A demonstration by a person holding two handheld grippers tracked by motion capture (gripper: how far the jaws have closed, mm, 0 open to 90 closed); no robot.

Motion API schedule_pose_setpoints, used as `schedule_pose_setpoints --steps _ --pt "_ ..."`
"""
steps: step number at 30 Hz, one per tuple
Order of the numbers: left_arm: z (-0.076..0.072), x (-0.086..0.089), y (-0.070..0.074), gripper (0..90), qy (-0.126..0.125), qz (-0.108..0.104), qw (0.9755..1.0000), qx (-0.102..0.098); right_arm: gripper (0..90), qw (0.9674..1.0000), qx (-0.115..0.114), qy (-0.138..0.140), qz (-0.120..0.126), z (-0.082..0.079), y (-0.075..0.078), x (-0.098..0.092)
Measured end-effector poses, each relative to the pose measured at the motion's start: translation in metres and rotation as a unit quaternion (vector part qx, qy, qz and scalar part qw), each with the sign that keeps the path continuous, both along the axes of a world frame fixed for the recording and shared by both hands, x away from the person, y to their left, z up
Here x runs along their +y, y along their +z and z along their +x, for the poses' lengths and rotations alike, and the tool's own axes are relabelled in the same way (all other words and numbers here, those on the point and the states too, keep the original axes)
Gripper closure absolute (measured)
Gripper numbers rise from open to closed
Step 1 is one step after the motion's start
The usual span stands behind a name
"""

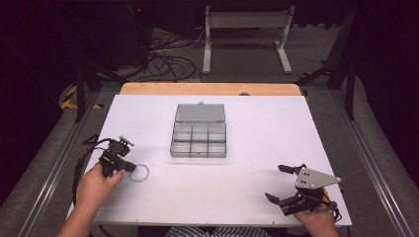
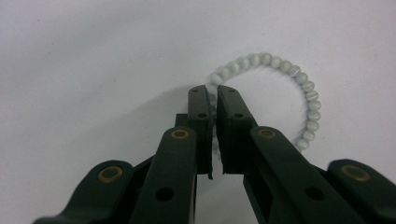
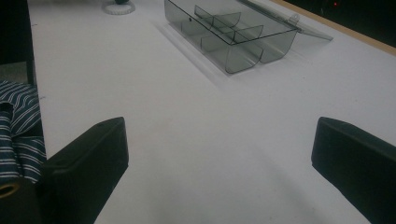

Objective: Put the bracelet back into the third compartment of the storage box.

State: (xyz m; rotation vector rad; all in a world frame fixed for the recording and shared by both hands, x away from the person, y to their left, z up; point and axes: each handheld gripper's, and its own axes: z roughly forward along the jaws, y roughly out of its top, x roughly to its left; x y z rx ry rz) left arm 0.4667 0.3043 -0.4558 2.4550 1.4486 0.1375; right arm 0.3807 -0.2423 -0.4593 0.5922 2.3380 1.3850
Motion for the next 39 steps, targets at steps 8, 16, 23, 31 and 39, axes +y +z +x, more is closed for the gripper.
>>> schedule_pose_setpoints --steps 8,16,23,31,39 --pt "-0.001 0.002 0.004 84.6 0.001 -0.008 0.9999 -0.009 4.6 1.0000 0.000 0.001 0.000 0.000 0.000 0.000" --pt "-0.007 0.007 0.016 84.6 0.003 -0.032 0.9986 -0.042 4.6 1.0000 -0.001 0.001 0.001 0.000 0.000 0.000" --pt "-0.016 0.010 0.029 84.7 0.000 -0.052 0.9951 -0.084 4.6 1.0000 -0.001 0.001 0.002 0.001 0.000 0.000" --pt "-0.024 0.011 0.045 85.1 0.002 -0.080 0.9889 -0.125 4.6 1.0000 -0.001 -0.001 0.003 0.001 0.000 0.000" --pt "-0.034 0.012 0.060 85.2 -0.001 -0.107 0.9792 -0.173 4.6 1.0000 -0.001 -0.002 0.005 0.001 0.000 -0.001"
